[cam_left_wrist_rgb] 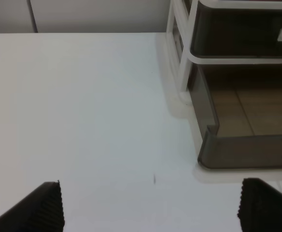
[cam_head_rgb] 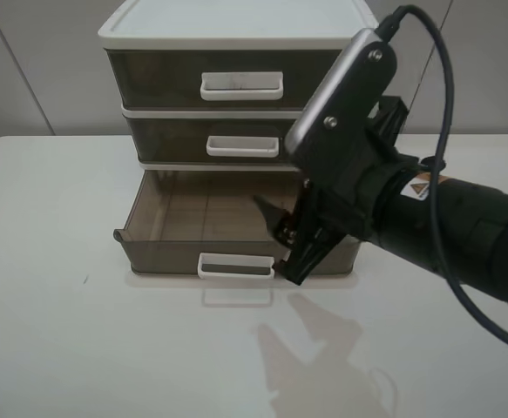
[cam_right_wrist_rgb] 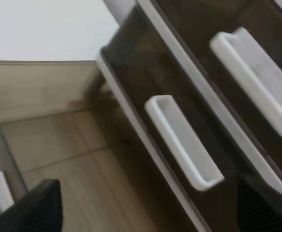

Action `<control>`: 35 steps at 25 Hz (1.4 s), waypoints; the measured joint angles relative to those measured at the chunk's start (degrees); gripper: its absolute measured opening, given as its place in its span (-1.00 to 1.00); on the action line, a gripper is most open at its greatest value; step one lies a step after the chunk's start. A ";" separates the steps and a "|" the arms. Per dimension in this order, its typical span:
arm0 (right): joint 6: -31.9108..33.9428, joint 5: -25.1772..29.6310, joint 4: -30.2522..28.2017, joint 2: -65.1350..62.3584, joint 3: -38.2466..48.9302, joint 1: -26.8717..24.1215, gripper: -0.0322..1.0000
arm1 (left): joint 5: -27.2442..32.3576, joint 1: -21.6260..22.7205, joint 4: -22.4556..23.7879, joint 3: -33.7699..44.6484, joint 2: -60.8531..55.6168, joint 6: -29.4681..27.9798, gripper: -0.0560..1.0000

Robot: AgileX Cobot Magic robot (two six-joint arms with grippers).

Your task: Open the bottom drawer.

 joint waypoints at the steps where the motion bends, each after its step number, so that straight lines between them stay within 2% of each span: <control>1: -1.70 0.39 1.78 -1.51 0.00 -1.14 0.46 | 0.00 0.00 0.00 0.00 0.00 0.00 0.52; 4: -4.36 2.32 2.82 -5.58 0.00 -4.98 0.46 | 0.00 0.00 0.00 0.00 0.00 0.00 0.52; 9: -4.49 8.74 0.25 -9.16 -1.35 -12.02 0.46 | 0.00 0.00 0.00 0.00 0.00 0.00 0.52; 13: 3.05 18.41 -3.08 -9.54 -4.75 -19.11 0.46 | 0.00 0.00 0.00 0.00 0.00 0.00 0.52; 16: 12.54 26.09 -10.14 -9.54 -6.86 -24.30 0.46 | 0.00 0.00 0.00 0.00 0.00 0.00 0.52; 20: 28.41 34.58 -21.71 -11.05 -7.70 -31.31 0.46 | 0.00 0.00 0.00 0.00 0.00 0.00 0.52; 25: 53.39 46.16 -39.75 -17.27 -7.90 -40.80 0.46 | 0.00 0.00 0.00 0.00 0.00 0.00 0.52; 29: 72.96 59.15 -53.83 -25.52 -8.06 -46.46 0.46 | 0.00 0.00 0.00 0.00 0.00 0.00 0.52; 32: 79.31 70.41 -60.79 -32.70 -8.06 -48.34 0.46 | 0.00 0.00 0.00 0.00 0.00 0.00 0.52; 35: 80.52 78.49 -62.47 -40.55 -8.06 -48.39 0.46 | 0.00 0.00 0.00 0.00 0.00 0.00 0.52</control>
